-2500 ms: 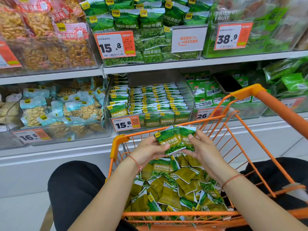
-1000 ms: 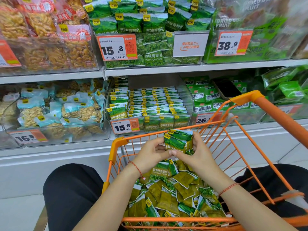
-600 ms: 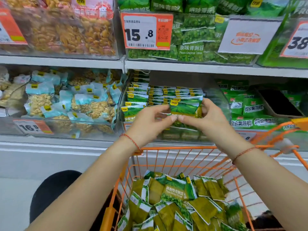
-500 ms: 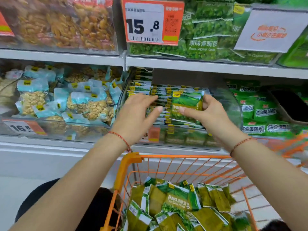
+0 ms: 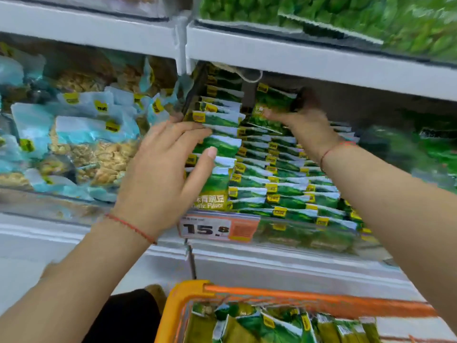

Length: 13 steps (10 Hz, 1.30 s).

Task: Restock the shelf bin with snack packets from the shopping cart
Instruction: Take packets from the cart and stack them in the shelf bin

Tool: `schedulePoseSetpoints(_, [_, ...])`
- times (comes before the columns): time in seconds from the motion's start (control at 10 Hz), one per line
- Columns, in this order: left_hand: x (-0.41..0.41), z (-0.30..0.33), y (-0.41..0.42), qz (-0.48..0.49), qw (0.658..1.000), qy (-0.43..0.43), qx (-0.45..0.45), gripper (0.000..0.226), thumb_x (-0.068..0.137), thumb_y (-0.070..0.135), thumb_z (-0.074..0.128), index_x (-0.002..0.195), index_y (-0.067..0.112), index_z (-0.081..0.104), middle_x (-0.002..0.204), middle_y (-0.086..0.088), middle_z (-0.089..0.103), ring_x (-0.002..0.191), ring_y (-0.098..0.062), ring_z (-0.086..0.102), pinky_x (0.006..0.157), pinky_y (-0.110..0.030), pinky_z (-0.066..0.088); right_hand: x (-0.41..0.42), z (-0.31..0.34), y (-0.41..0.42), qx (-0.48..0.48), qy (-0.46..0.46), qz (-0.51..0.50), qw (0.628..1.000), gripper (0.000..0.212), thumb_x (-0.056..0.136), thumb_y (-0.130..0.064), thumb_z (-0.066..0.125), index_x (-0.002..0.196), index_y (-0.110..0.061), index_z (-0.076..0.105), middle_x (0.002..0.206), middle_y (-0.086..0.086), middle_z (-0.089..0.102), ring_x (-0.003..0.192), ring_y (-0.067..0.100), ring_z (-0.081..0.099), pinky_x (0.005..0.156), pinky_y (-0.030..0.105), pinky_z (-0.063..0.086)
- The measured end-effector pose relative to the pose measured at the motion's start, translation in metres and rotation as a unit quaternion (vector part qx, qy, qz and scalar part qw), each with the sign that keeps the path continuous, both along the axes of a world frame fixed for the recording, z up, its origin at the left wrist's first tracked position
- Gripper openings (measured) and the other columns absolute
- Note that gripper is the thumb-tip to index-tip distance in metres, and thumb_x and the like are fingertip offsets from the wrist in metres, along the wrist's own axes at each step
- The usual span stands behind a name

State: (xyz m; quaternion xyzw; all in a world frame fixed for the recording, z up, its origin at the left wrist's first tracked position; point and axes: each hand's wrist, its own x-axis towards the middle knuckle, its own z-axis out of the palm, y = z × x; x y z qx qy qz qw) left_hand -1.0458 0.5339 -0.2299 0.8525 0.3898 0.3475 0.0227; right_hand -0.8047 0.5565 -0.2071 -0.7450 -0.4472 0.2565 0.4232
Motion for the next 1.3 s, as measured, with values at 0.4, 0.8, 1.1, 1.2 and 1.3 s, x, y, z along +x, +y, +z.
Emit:
schedulePoseSetpoints(0.4, [0.000,-0.002,-0.002,0.007,1.000,-0.015,0.014,0.032,0.095,0.026,0.047,0.114,0.006,0.064,0.116,-0.008,0.063,0.124,-0.030,0.047,0.111,-0.026,0.024,-0.006,-0.024,0.042,0.060,-0.045,0.001,0.997,0.077,0.075,-0.038,0.078,0.137,-0.012,0.040,0.138,0.005,0.047,0.127,0.019,0.044,0.101,0.018,0.035])
schedulePoseSetpoints(0.8, [0.001,-0.001,-0.003,0.017,1.000,-0.009,0.014,0.031,0.095,0.024,0.047,0.113,0.005,0.064,0.114,-0.009,0.064,0.124,-0.031,0.047,0.111,-0.020,0.020,-0.018,-0.018,0.046,0.026,-0.038,-0.063,0.997,0.061,0.084,-0.029,0.071,0.135,-0.011,0.041,0.134,0.004,0.052,0.122,0.020,0.049,0.095,0.023,0.041])
schedulePoseSetpoints(1.1, [0.001,-0.002,-0.004,0.017,1.000,-0.008,0.015,0.031,0.095,0.024,0.047,0.113,0.006,0.065,0.113,-0.008,0.064,0.125,-0.031,0.046,0.111,-0.020,0.021,-0.019,-0.025,0.046,-0.030,-0.182,-0.045,0.982,0.052,0.085,-0.056,0.057,0.113,-0.012,0.057,0.117,0.010,0.061,0.111,0.031,0.054,0.096,0.042,0.043])
schedulePoseSetpoints(1.2, [0.001,-0.002,-0.004,0.017,1.000,-0.009,0.014,0.031,0.095,0.023,0.047,0.113,0.006,0.065,0.113,-0.008,0.064,0.125,-0.031,0.046,0.111,-0.020,0.021,-0.015,-0.028,0.048,-0.072,-0.192,-0.051,0.977,0.061,0.084,-0.064,0.053,0.112,-0.010,0.055,0.116,0.012,0.059,0.112,0.033,0.053,0.097,0.044,0.042])
schedulePoseSetpoints(1.3, [0.001,-0.002,-0.004,0.017,1.000,-0.009,0.015,0.031,0.095,0.023,0.047,0.113,0.006,0.065,0.114,-0.008,0.063,0.125,-0.031,0.046,0.111,-0.020,0.021,-0.014,-0.030,0.049,-0.067,-0.191,-0.043,0.978,0.057,0.081,-0.068,0.053,0.096,-0.012,0.056,0.101,0.012,0.059,0.107,0.034,0.056,0.088,0.038,0.044])
